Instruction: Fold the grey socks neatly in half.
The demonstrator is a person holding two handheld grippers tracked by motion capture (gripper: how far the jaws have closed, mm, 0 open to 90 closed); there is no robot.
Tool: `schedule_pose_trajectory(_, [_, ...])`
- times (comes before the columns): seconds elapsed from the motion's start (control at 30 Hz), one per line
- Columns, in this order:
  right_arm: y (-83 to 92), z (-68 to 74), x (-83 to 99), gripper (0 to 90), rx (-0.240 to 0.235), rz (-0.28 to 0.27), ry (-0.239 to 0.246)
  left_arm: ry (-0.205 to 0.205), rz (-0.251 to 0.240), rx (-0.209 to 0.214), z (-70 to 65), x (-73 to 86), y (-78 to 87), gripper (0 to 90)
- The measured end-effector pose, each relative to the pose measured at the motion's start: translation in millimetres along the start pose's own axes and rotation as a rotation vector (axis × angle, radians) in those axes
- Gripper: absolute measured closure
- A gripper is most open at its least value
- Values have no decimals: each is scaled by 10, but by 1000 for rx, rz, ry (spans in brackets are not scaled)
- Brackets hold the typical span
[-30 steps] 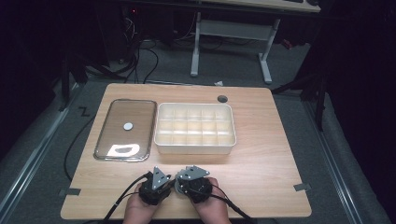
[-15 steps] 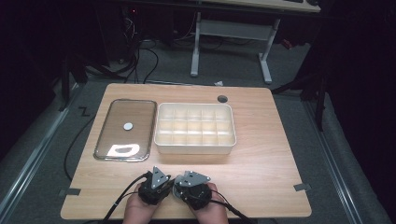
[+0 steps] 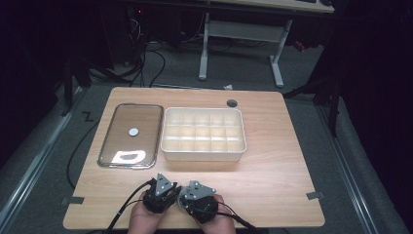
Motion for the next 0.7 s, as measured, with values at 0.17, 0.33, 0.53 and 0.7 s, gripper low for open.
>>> schedule_pose_trajectory(0.17, [2, 14, 19, 862, 9, -18, 15, 16, -66, 29, -26, -73, 102, 770])
schedule_pose_trajectory(0.33, [6, 20, 31, 859, 17, -35, 19, 35, -84, 82, -117, -122, 140, 787])
schedule_pose_trajectory(0.53, [16, 25, 45, 836, 12, -56, 14, 45, -43, 93, -87, -57, 61, 798])
schedule_pose_trajectory(0.7, [106, 27, -4, 760, -3, -95, 0, 47, -38, 86, -75, -44, 39, 800])
Point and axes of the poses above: each handheld gripper's, and its own axes: y roughly backward along the jaws, x roughly out of its underside, z roughly to its left, the point moved 6 cm from there along -y, roughly forward along the jaws, and after that the axes turned 10 degrees about -z, right-handed, at the moved point
